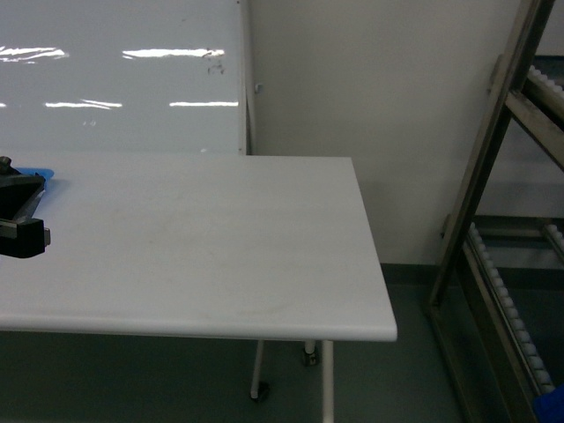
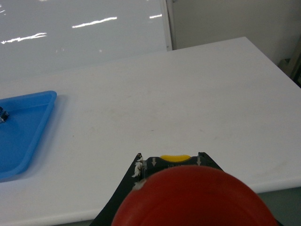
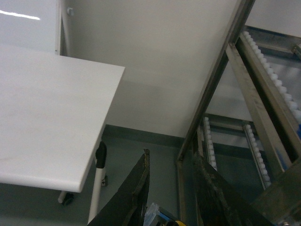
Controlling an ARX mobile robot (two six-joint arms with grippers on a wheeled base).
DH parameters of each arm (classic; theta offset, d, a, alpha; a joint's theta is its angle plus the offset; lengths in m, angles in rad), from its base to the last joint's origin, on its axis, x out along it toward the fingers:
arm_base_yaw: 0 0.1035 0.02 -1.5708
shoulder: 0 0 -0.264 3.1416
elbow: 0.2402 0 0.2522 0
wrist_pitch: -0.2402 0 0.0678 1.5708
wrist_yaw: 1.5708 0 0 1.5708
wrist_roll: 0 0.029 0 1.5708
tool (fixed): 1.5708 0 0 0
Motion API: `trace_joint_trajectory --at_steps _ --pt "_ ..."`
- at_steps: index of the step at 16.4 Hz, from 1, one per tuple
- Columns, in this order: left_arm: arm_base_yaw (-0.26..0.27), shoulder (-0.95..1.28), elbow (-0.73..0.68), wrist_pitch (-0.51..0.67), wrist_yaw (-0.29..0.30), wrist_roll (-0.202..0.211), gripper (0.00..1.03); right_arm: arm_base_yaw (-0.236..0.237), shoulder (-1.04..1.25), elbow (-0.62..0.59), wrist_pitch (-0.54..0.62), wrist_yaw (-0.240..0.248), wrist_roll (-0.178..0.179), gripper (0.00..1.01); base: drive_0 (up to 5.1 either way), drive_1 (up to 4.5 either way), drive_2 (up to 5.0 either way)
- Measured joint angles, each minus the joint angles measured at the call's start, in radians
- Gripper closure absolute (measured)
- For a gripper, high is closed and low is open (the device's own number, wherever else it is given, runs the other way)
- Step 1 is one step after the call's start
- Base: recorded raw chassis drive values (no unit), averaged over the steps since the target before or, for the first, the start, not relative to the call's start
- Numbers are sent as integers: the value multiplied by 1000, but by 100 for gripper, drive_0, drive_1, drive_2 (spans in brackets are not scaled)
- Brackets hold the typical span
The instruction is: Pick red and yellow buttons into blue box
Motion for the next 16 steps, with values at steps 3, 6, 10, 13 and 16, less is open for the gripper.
trace_joint_trajectory --at_steps 3,6,10,13,16 --pt "0 -2 0 -2 0 0 77 1 0 0 1 -1 0 75 482 -259 -259" --pt "0 -2 0 0 0 0 77 1 0 0 2 -1 0 75 471 -302 -213" --pt "0 -2 0 4 0 0 77 0 0 0 2 -1 0 75 444 -418 -47" --pt "0 -2 0 2 0 0 77 0 0 0 2 0 0 75 452 -407 -44" --pt "0 -2 0 5 0 0 77 0 0 0 2 0 0 75 459 -400 -36"
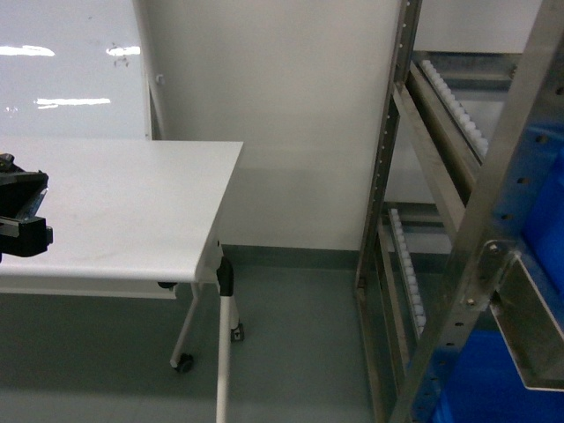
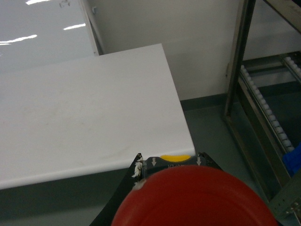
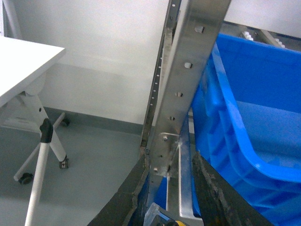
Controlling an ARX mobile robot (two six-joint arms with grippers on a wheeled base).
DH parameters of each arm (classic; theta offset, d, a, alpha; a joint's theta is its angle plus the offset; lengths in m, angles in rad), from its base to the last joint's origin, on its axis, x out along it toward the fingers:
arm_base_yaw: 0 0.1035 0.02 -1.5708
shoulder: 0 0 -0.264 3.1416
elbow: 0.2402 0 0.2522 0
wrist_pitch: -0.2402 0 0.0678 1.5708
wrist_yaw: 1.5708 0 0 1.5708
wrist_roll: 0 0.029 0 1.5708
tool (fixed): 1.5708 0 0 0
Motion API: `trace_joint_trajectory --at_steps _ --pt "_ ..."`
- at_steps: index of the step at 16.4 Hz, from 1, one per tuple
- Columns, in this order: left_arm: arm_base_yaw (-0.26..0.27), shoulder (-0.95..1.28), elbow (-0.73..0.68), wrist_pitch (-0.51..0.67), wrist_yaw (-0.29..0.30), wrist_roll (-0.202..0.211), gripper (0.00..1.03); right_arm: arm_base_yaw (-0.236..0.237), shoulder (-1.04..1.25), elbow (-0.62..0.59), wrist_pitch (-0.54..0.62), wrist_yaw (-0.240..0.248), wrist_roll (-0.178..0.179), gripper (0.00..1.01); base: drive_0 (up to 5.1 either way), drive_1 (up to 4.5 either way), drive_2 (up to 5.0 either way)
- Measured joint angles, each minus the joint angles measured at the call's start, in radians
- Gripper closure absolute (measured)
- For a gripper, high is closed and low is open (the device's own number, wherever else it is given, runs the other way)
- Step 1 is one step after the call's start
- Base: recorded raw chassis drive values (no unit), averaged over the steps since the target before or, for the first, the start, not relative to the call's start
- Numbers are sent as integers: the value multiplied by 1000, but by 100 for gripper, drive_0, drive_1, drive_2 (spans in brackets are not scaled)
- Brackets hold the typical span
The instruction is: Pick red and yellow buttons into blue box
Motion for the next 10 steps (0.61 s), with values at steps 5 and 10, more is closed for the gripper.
trace_joint_trajectory --at_steps 5,10 --pt "0 0 0 -1 0 0 77 0 0 0 0 0 0 75 461 -399 -36" --pt "2 0 0 -3 -3 0 77 0 0 0 -2 -2 0 75 460 -398 -37"
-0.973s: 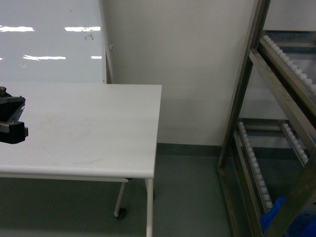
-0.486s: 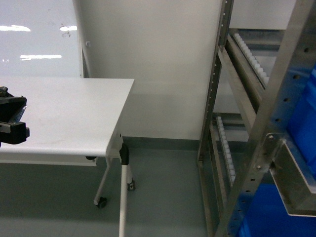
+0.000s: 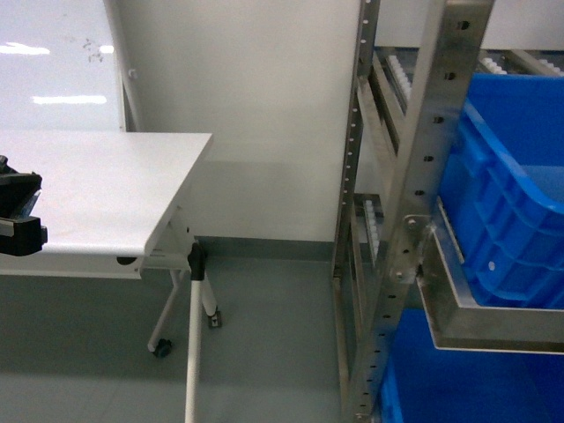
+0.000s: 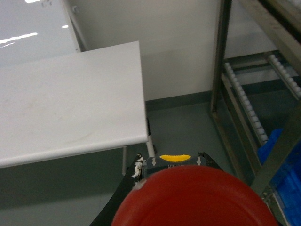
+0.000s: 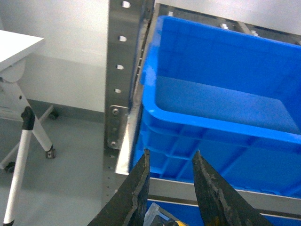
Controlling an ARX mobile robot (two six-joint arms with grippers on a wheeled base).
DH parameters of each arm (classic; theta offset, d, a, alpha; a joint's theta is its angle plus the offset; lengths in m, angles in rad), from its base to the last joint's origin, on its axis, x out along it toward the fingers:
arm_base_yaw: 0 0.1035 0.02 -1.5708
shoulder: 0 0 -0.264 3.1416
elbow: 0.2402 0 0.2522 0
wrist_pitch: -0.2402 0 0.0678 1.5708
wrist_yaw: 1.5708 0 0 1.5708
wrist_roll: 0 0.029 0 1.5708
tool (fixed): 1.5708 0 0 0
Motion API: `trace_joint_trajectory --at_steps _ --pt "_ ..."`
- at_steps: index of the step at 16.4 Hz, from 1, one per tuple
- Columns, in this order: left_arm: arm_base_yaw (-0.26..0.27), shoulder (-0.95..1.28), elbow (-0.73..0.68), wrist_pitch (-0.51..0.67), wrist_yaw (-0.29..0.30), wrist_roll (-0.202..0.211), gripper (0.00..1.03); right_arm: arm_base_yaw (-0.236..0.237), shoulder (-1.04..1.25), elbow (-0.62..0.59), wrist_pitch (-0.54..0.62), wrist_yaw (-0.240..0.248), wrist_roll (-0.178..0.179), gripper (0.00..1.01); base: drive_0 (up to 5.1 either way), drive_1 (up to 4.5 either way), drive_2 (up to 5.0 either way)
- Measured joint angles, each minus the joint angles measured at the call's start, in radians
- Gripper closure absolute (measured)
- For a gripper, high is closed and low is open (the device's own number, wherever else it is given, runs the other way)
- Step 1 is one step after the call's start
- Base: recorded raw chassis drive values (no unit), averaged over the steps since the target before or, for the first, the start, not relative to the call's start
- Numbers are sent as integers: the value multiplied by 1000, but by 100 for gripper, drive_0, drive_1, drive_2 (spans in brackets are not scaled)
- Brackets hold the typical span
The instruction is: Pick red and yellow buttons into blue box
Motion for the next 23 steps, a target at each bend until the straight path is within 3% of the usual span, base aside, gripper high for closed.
trace_joint_trajectory --at_steps 7,23 --pt "-2 -1 0 0 3 0 77 0 0 0 -2 2 0 75 477 -374 -61" --pt "-2 0 0 3 3 0 77 0 0 0 1 1 0 75 502 -239 -239"
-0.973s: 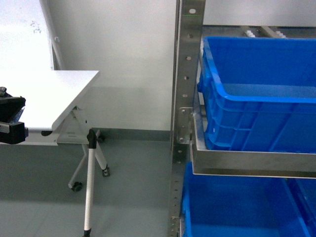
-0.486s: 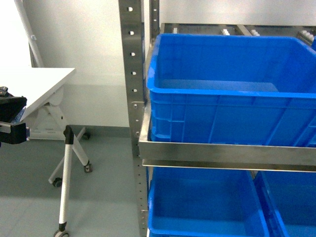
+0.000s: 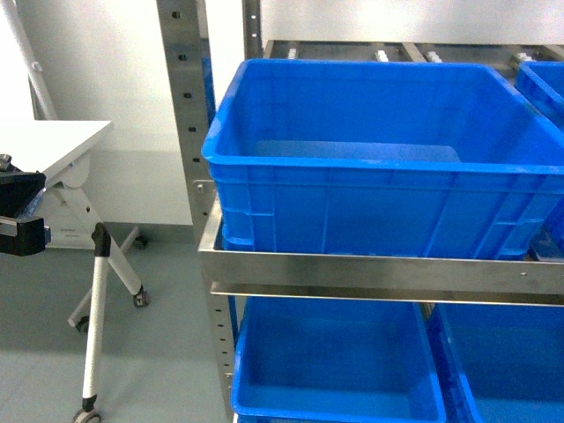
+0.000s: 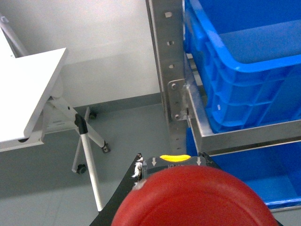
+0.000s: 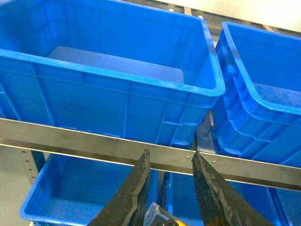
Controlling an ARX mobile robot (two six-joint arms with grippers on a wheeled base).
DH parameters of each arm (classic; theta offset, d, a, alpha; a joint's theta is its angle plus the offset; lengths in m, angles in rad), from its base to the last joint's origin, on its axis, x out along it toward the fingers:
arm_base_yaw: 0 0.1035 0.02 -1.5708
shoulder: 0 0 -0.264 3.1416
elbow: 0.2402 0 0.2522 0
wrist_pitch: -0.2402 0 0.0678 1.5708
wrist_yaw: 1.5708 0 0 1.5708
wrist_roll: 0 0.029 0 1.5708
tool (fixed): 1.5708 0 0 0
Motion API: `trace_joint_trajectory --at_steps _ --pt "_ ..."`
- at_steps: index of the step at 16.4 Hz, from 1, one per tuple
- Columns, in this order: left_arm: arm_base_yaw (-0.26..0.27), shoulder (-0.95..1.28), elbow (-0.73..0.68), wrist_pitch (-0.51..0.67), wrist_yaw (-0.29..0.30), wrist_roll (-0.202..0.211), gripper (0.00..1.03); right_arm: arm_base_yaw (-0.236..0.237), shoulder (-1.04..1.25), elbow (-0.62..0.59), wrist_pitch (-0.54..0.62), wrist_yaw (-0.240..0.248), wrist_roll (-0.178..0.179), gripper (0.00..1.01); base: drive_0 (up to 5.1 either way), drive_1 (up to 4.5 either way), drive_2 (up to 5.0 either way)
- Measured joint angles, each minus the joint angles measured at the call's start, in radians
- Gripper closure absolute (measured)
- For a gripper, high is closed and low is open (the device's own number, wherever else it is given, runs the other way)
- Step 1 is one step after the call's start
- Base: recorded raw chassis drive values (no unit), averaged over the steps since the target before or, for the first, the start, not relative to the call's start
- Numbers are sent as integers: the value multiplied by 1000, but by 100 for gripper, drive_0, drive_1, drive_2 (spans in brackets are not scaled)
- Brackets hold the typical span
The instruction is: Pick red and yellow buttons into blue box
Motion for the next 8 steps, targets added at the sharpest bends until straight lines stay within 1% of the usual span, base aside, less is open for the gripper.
trace_joint_trajectory --at_steps 8 --pt "0 0 0 -2 0 0 77 -1 0 0 0 2 0 75 504 -237 -237"
